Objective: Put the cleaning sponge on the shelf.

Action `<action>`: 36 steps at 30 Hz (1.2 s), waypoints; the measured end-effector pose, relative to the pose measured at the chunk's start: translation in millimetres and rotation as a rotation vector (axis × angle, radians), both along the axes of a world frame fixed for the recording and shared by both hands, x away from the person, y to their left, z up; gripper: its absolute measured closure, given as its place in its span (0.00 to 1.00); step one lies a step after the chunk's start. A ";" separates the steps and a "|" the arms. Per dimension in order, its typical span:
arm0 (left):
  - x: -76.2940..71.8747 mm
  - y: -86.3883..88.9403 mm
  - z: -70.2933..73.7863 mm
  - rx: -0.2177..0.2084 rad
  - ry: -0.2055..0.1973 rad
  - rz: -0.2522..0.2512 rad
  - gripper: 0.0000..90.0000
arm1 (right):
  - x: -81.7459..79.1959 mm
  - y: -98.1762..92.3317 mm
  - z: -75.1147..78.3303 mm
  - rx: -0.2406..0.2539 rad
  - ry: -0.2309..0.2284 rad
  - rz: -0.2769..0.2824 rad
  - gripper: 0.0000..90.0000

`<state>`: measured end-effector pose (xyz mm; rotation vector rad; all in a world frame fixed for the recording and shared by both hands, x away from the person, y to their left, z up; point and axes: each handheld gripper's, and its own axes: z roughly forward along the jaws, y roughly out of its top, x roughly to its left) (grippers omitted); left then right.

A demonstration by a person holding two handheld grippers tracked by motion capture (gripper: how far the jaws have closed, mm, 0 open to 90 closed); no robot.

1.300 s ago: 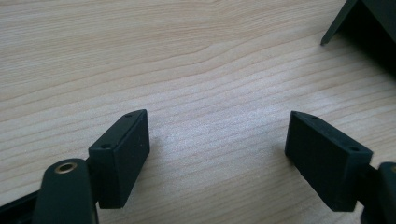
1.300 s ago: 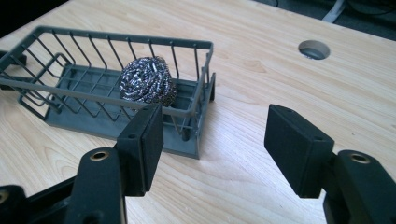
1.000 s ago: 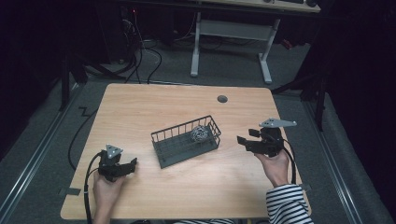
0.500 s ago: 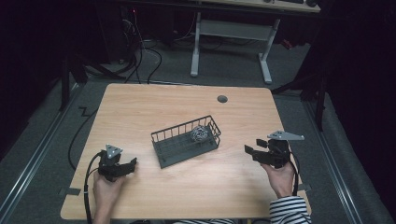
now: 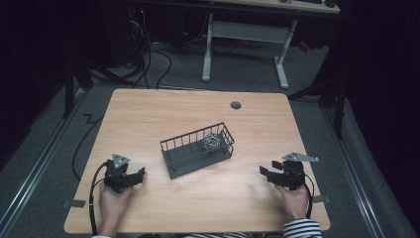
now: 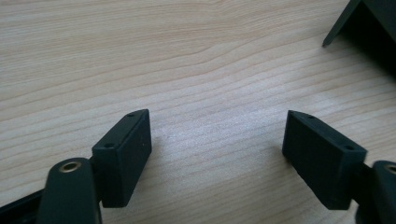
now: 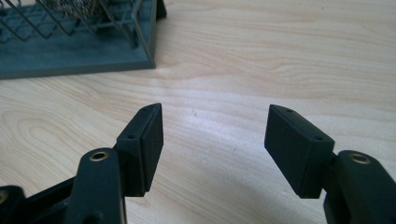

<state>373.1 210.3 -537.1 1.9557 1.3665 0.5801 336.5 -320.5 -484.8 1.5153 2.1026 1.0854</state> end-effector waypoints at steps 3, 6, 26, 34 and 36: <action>0.1 -0.5 -0.1 0.005 -0.002 0.000 0.27 | -1.8 1.3 -7.3 -0.008 -0.004 -0.006 0.42; 0.1 -0.5 -0.1 0.005 -0.003 0.001 0.28 | -2.9 1.7 -14.2 -0.011 -0.007 -0.009 0.42; 0.2 -0.5 -0.1 0.007 -0.003 0.007 0.28 | -3.0 13.0 -42.2 -0.106 -0.029 -0.027 0.40; 0.0 -0.8 -0.1 0.008 -0.003 0.006 0.28 | -3.3 13.8 -45.5 -0.124 -0.028 -0.026 0.40; 0.0 -0.8 0.0 0.008 -0.003 0.006 0.28 | -3.5 15.8 -45.6 -0.143 -0.030 -0.024 0.40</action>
